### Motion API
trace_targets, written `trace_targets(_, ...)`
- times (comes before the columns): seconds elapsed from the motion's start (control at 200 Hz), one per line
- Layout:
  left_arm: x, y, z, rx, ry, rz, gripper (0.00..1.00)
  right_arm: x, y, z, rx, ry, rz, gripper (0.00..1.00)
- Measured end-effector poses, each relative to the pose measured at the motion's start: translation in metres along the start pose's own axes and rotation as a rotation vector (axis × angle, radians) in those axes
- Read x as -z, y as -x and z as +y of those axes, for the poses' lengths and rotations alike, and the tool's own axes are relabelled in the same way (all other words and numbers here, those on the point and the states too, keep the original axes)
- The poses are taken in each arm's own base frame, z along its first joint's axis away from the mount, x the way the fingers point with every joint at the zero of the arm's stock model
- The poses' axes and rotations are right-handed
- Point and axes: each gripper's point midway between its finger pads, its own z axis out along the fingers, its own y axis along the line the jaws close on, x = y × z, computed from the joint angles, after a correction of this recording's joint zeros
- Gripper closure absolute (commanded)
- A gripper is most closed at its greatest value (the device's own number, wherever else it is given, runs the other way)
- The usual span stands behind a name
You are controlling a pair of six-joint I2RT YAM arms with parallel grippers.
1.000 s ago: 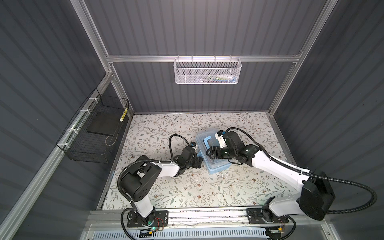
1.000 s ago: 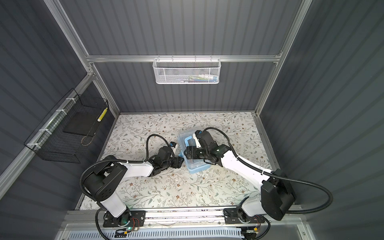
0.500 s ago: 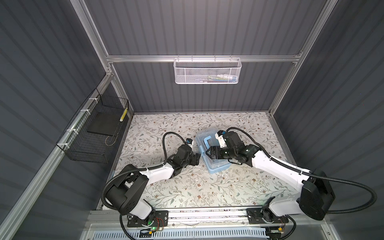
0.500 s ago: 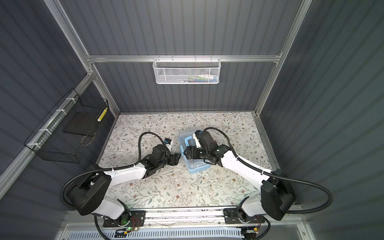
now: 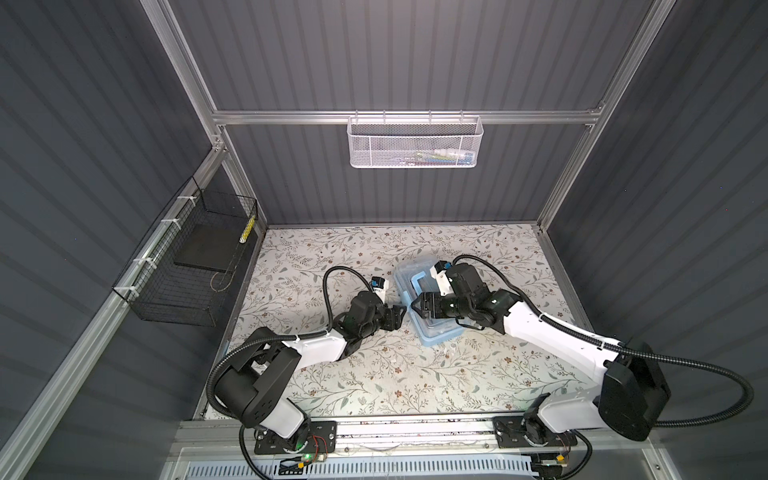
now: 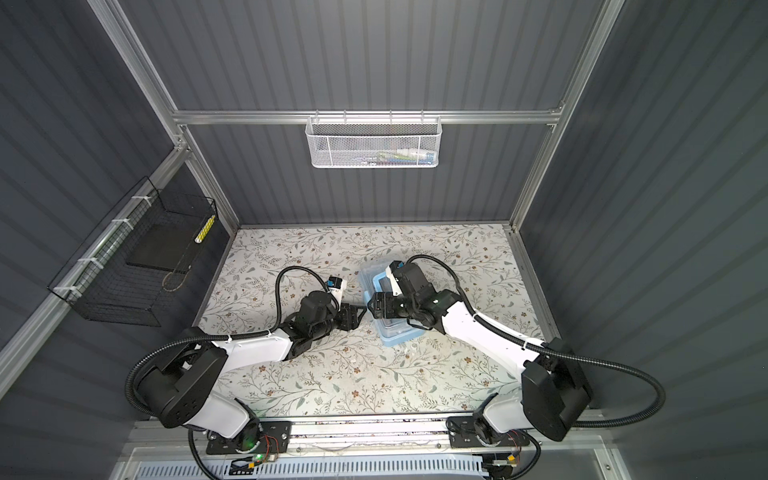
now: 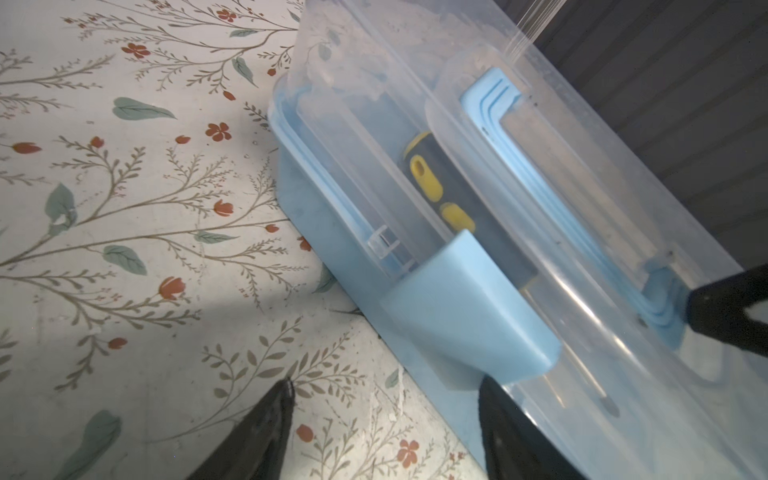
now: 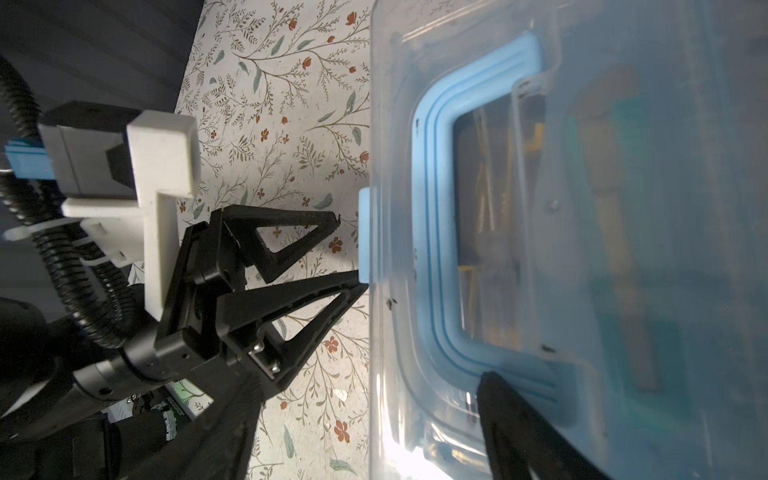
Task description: Pack the tool kit
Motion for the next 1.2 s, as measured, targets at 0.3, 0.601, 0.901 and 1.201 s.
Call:
trace_targets(0.3, 0.004, 0.004, 0.008, 0.074, -0.036, -0.037, 0.33, 0.003, -0.001, 0.001, -0.005, 0.005, -0.001, 0.16)
trace_targets(0.601, -0.004, -0.001, 0.001, 0.193, -0.151, -0.07, 0.41, 0.003, -0.002, 0.002, -0.006, 0.01, 0.002, 0.17)
trace_targets(0.901, -0.01, -0.006, -0.01, 0.284, -0.269, -0.083, 0.46, 0.003, -0.001, 0.002, -0.006, 0.01, 0.001, 0.17)
trace_targets(1.201, -0.001, 0.01, -0.02, 0.284, -0.313, -0.132, 0.43, 0.003, -0.002, 0.002, -0.006, 0.011, 0.001, 0.17)
